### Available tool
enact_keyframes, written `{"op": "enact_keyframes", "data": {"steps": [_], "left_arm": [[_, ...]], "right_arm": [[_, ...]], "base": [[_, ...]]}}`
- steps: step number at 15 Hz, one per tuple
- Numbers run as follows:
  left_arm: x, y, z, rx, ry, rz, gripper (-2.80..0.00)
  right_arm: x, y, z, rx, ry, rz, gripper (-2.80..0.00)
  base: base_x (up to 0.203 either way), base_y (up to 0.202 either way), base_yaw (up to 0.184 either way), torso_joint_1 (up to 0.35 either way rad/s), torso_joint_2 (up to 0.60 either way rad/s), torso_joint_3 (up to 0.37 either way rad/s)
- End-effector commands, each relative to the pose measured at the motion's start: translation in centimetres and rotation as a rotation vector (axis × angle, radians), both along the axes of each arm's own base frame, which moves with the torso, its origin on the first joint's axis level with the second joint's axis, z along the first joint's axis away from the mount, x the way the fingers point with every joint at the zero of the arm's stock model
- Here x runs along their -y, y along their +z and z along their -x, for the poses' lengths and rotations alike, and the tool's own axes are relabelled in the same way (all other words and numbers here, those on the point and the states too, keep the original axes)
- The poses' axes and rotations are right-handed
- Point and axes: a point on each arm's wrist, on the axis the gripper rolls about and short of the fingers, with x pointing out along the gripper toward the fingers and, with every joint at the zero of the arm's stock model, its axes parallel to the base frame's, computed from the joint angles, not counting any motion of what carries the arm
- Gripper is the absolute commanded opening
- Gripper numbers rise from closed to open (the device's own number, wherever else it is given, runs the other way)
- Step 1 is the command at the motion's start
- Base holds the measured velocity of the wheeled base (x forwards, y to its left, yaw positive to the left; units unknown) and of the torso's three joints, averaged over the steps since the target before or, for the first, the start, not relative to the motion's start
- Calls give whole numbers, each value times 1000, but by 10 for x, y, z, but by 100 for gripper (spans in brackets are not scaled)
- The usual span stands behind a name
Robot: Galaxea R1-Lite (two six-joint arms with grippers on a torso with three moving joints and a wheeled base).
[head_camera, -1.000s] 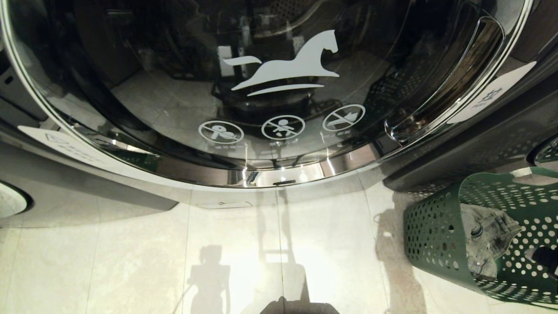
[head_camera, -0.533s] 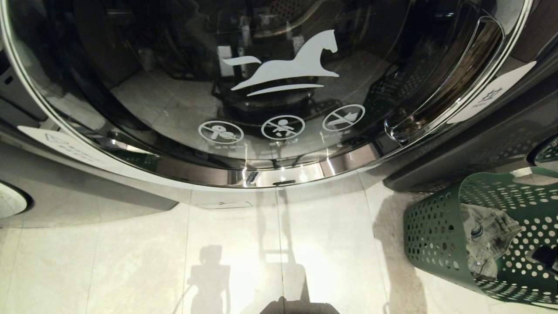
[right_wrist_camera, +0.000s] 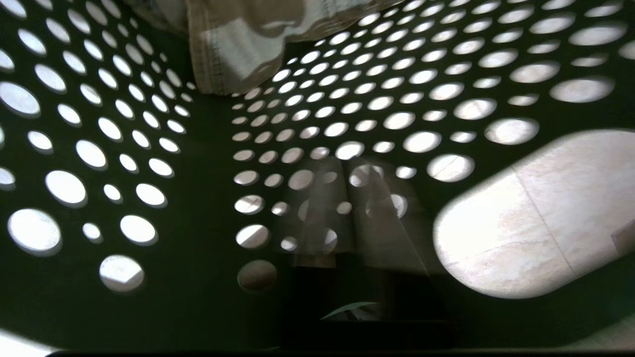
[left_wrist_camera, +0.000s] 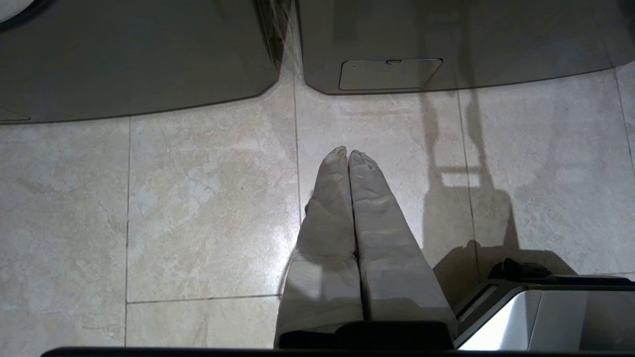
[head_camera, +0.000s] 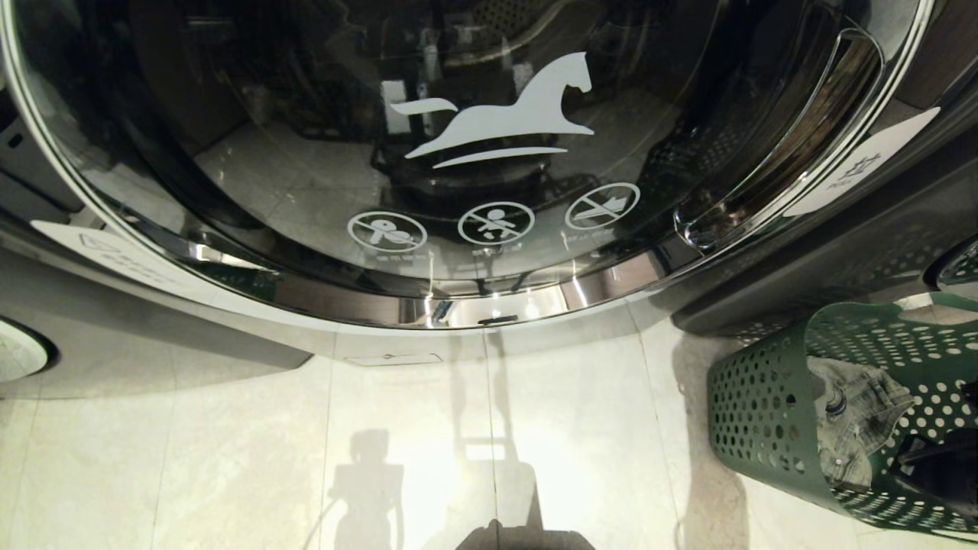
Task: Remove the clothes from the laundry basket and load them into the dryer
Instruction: Take the clothes out of the basket
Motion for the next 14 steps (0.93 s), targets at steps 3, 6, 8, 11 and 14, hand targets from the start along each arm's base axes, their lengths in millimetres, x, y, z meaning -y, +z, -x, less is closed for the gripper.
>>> {"op": "enact_keyframes", "data": {"steps": [3,6,8,11,14], "left_arm": [[0,0,0,2,2,0,-280],[0,0,0,1,0,0,-280],[0,0,0,-1,1,0,-280],[0,0,0,0,1,0,-280],[0,0,0,0,1,0,-280]], "right_arm": [[4,-47,-29,-61,49,-23,-280],[9,-68,-46,-48,113,32,-280],[15,-77,-61,-41,150,70,0],[26,-84,-90,21,158,96,0],[29,-84,-101,77,181,96,0]], "base": [[0,0,0,0,0,0],[0,0,0,0,0,0],[0,0,0,0,0,0],[0,0,0,0,0,0],[0,0,0,0,0,0]]}}
